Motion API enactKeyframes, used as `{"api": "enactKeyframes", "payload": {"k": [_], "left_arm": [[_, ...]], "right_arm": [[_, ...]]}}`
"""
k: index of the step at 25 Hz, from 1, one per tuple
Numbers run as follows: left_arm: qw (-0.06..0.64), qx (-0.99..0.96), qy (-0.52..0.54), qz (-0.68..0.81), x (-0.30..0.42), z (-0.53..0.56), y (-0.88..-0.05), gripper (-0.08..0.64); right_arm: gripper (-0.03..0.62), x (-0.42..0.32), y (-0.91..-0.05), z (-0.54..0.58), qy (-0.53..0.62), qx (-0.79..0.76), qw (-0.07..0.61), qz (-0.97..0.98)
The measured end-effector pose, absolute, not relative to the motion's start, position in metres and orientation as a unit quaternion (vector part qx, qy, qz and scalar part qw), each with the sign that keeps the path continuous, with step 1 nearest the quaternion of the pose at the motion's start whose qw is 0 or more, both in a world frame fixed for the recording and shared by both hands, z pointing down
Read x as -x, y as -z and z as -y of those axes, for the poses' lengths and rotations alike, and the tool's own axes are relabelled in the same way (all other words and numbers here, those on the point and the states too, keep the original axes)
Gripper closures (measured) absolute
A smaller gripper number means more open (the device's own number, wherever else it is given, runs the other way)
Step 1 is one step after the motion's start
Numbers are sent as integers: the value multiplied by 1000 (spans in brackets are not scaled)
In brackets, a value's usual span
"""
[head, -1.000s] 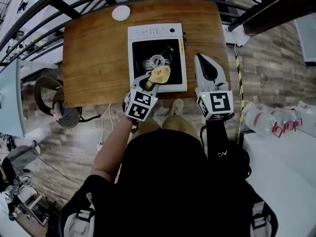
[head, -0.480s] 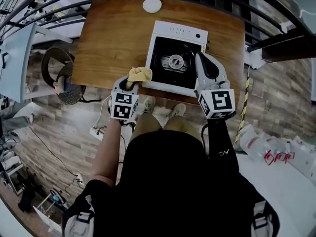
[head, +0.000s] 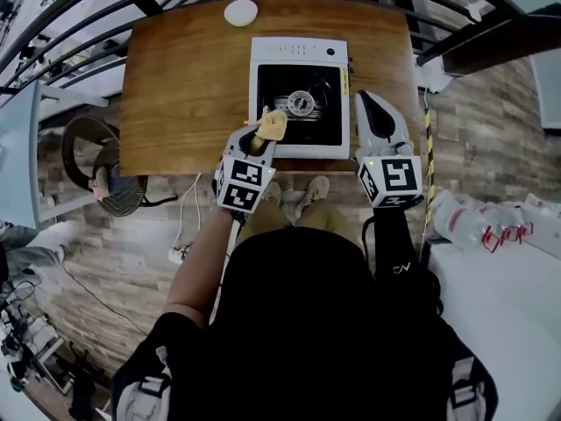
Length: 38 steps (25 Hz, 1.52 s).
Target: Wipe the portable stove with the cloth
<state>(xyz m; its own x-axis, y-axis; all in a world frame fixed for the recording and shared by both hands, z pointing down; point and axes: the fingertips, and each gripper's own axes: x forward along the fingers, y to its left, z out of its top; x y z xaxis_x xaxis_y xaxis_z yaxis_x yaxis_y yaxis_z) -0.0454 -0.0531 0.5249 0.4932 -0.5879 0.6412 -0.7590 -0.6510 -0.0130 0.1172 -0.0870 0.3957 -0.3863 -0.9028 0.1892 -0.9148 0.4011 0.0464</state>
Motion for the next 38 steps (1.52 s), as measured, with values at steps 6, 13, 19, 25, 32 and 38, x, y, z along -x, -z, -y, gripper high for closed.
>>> {"api": "enactKeyframes", "payload": {"k": [6,13,19,25,32,38], "left_arm": [[108,-914,-276,276,-37,47,-498,468],[90,-942,-282,155,-122,2,-513,468],[108,-926,-343,112,-131,-40,-574,468],[117,-921,-331,168,-80,-32,-568,466],[168,-880,-359,263,11,-41,-591,466],[212,-823,-370,375,98,-38,-605,466]], "right_arm": [[589,-130,-398,45,-47,-616,106,779],[588,-159,-406,-1,-55,-657,127,741],[589,-175,-401,-4,-61,-659,116,741],[589,-146,-404,22,-64,-610,109,783],[589,-81,-403,48,-51,-528,109,840],[588,-33,-408,56,-51,-469,102,876]]}}
